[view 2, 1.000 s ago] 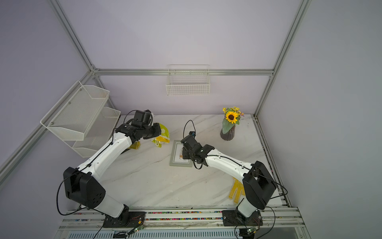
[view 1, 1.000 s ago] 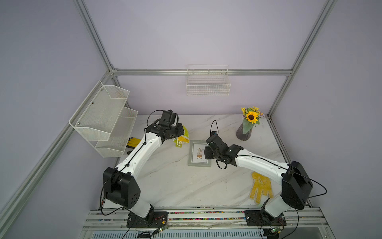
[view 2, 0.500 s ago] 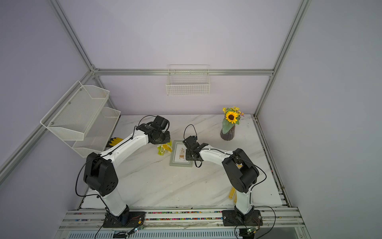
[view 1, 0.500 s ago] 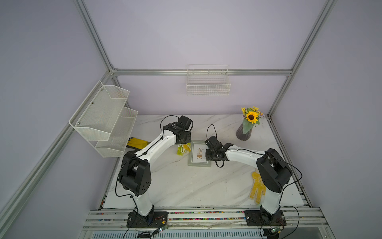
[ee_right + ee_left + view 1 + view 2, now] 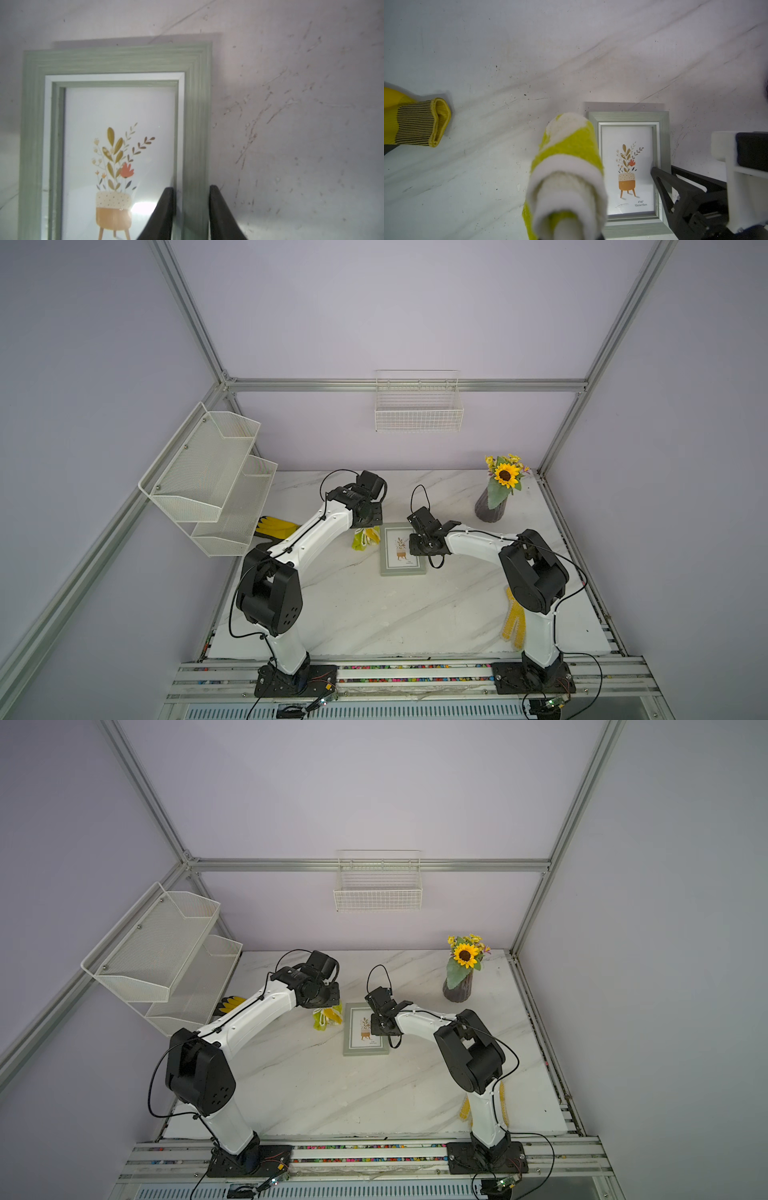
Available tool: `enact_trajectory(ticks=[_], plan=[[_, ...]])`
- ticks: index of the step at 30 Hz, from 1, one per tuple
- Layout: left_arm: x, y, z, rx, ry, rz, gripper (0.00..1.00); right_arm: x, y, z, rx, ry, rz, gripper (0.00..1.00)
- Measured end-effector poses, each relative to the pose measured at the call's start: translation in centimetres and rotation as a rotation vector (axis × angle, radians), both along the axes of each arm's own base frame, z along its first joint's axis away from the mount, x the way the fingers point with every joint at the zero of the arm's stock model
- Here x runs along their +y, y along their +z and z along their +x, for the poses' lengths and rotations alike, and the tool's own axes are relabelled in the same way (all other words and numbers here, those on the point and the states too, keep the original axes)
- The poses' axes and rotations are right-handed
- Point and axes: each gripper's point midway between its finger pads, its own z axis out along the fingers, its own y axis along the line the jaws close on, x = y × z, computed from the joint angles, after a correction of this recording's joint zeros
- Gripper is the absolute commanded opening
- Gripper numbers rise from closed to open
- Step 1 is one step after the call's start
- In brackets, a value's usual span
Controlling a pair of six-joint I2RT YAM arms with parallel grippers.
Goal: Wipe the picture frame with a cloth
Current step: Wipe the dirt from the picture frame.
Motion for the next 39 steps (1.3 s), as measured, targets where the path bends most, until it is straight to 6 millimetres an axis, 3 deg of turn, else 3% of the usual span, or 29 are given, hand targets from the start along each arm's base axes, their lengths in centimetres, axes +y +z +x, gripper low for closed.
enact_trajectory(ticks=[7, 11, 14, 21, 28, 31, 34, 39], plan=[[-1.1, 2.8, 1.8, -0.065, -0.012, -0.036, 0.00, 0.0, -0.1, -0.1, 0.001, 0.005, -0.004, 0.29], [-2.7, 3.0, 3.7, -0.085, -0.039, -0.074, 0.00, 0.0, -0.1, -0.1, 0.001, 0.002, -0.002, 0.29], [-4.4, 1.7, 5.3, -0.082, -0.066, -0.121, 0.00, -0.1, -0.1, -0.1, 0.002, -0.002, 0.000, 0.29], [-9.8, -3.3, 9.3, -0.015, -0.130, -0.282, 0.00, 0.0, -0.2, -0.1, 0.003, -0.018, 0.011, 0.29], [-12.9, -6.8, 10.1, 0.051, -0.156, -0.414, 0.00, 0.0, -0.2, -0.1, 0.005, -0.028, 0.016, 0.29], [-12.9, -7.1, 9.9, 0.064, -0.156, -0.413, 0.00, 0.0, -0.2, -0.1, 0.005, -0.031, 0.017, 0.29], [-11.3, -7.2, 9.7, 0.077, -0.129, -0.324, 0.00, 0.0, -0.2, -0.1, 0.005, -0.032, 0.018, 0.29], [-4.9, -7.9, 9.2, 0.099, -0.007, -0.057, 0.00, -0.1, -0.2, -0.1, 0.005, -0.033, 0.019, 0.29]])
